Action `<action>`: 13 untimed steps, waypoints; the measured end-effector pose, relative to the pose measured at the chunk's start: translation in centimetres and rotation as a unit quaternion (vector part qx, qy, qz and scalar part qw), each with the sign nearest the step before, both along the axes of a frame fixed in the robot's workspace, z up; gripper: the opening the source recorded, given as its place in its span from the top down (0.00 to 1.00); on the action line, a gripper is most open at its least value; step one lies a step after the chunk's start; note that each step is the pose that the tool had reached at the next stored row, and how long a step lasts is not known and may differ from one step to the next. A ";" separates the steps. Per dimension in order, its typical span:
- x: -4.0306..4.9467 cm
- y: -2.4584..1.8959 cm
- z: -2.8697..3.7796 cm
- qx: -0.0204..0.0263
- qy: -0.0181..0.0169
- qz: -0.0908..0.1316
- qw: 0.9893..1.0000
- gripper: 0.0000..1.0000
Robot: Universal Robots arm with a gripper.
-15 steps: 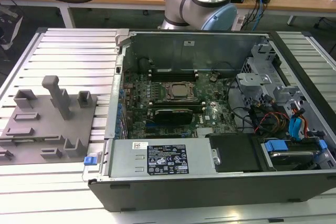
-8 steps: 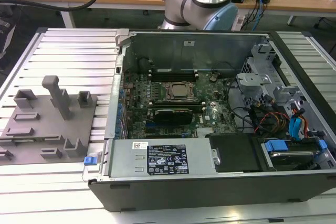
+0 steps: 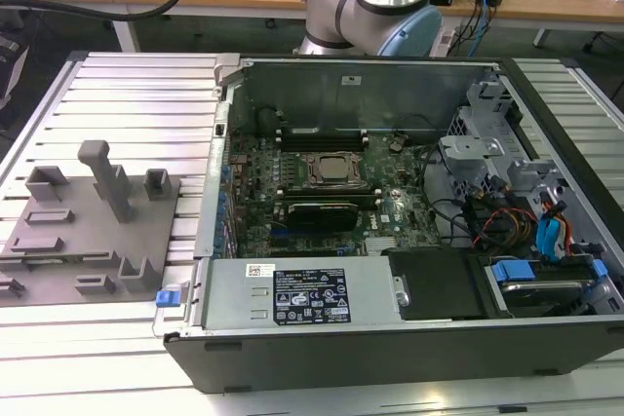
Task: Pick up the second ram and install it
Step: 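Reach for the second ram, then pick up the second ram and move it above second insertion slot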
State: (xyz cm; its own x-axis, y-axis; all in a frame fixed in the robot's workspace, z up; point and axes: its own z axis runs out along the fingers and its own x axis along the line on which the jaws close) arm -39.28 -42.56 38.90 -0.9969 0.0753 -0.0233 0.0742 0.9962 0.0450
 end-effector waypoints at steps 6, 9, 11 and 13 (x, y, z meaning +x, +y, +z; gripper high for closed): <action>0.00 -0.01 0.00 0.000 0.000 0.010 1.000 0.89; 0.00 -0.01 -0.01 0.000 0.000 0.034 0.999 0.89; 0.00 -0.01 0.00 0.000 0.000 0.059 0.998 0.89; 0.00 -0.01 0.00 0.000 0.000 0.074 0.997 0.89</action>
State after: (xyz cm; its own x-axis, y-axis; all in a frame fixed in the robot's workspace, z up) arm -39.29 -42.57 38.89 -0.9971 -0.0731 -0.0234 -0.0741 0.9962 0.0450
